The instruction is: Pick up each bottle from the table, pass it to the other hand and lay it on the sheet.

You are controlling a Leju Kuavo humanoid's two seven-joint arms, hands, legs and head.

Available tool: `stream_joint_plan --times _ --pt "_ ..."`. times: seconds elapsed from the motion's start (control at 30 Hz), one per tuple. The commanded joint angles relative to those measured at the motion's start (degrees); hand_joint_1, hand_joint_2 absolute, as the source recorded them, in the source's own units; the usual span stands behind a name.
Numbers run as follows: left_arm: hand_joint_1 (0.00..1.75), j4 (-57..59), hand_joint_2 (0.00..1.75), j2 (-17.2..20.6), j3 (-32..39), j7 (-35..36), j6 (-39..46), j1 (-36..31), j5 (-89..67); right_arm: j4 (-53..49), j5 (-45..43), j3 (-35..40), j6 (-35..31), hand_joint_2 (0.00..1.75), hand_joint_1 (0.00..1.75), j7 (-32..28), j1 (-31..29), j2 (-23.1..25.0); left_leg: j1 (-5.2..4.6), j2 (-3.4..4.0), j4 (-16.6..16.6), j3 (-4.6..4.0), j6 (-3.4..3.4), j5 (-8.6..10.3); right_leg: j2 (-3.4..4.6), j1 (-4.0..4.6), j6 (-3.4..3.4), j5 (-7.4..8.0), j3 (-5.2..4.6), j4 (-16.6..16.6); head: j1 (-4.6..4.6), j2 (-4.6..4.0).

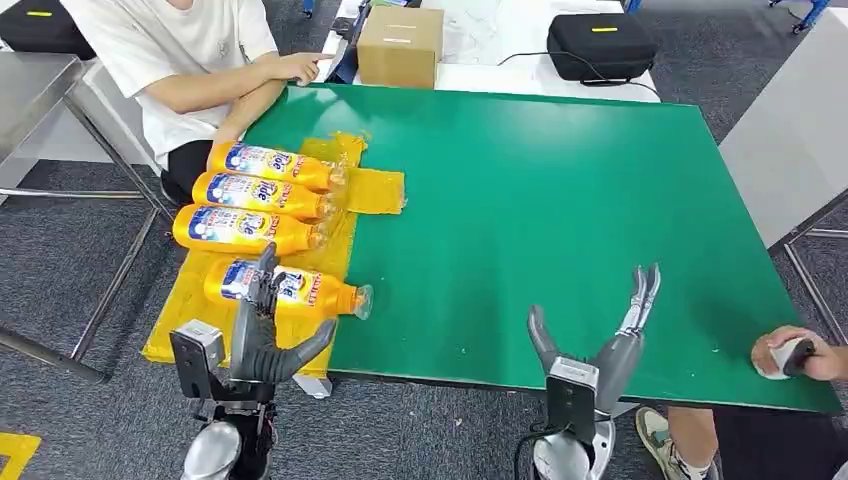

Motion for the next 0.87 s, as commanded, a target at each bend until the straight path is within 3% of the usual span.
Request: stream_joint_plan --times 0.03,0.17,0.27,0.3,0.37,0.4,0.43,0.53,0.57,0.87 --pt "0.0 7.7 1.75 -1.0 0.2 -1.6 3.9 -3.6 -2.8 4.7 0.8 -1.9 -0.1 1.75 0.0 0.0 -1.8 0.7 0.03 -0.03 -0.1 0.37 -0.05 -0.11 -0.02 0.04 -0.08 -0.11 0.39 -0.1 -0.02 0.0" --pt "0.0 8.2 1.75 -1.3 -0.5 -2.1 4.4 -3.7 -3.7 4.1 -4.7 -1.2 -0.1 1.75 0.0 0.0 -1.6 1.3 -0.01 -0.04 -0.1 0.2 -0.04 -0.06 -0.04 -0.01 -0.06 -0.08 0.21 0.0 0.0 0.0" --pt "0.0 8.3 1.75 -0.9 0.1 -2.2 4.6 -3.1 -3.5 11.1 1.4 1.0 -0.1 1.75 0.0 0.0 -3.3 -1.4 0.03 -0.01 0.0 0.51 -0.08 -0.2 0.0 0.03 -0.14 -0.2 0.51 0.0 0.0 0.0" --pt "0.0 8.4 1.75 -0.6 -0.1 -2.5 4.0 -3.2 -3.5 8.9 4.1 -1.4 -0.1 1.75 0.0 0.0 -3.0 -0.5 0.05 0.1 -0.2 0.53 -0.07 -0.13 0.1 0.05 -0.11 -0.08 0.52 -0.2 0.0 0.0" --pt "0.0 8.3 1.75 -0.8 -0.1 -2.8 3.6 -3.0 -3.7 9.9 0.4 -3.3 -0.1 1.75 0.0 0.0 -4.4 -0.5 0.03 0.05 -0.1 0.5 -0.06 -0.14 0.05 0.03 -0.11 -0.11 0.52 -0.2 0.0 0.0" --pt "0.0 8.2 1.75 -0.9 -0.2 -2.8 3.5 -2.6 -3.9 7.5 -0.5 -4.4 -0.1 1.75 0.0 4.2 -4.0 -2.7 0.04 0.05 -0.1 0.27 -0.04 -0.07 0.06 0.04 -0.07 -0.04 0.28 -0.1 0.0 0.0" --pt "0.0 8.4 1.75 -0.9 -0.2 -2.8 3.5 -2.3 -3.9 12.0 -0.5 -7.3 -0.1 1.75 0.0 0.0 -5.6 -0.5 0.04 0.08 -0.1 0.4 -0.05 -0.13 0.09 0.04 -0.09 -0.08 0.39 -0.1 -0.02 0.0" --pt "0.0 8.4 1.75 -1.2 0.4 -3.8 3.5 -1.4 -3.9 16.6 -4.7 -5.4 -0.1 1.75 0.0 0.0 -6.9 -1.9 0.07 -0.02 -0.1 0.63 -0.06 -0.2 -0.01 0.08 -0.11 -0.17 0.66 -0.2 -0.02 0.0" --pt "0.0 8.8 1.75 -0.8 0.2 -4.1 4.2 -1.2 -4.2 14.3 -2.2 -9.6 -0.1 1.75 0.0 0.0 -7.1 0.5 0.01 0.09 -0.1 0.37 -0.01 -0.08 0.1 0.01 -0.04 -0.02 0.36 -0.2 0.0 0.0" --pt "0.0 7.8 1.75 -0.1 0.6 -4.1 4.3 -0.6 -4.3 13.0 -3.3 -5.3 -0.1 1.75 0.0 0.0 -4.7 -1.1 0.01 0.01 -0.1 0.24 -0.04 -0.09 0.04 0.01 -0.05 -0.07 0.25 -0.1 0.0 0.0"
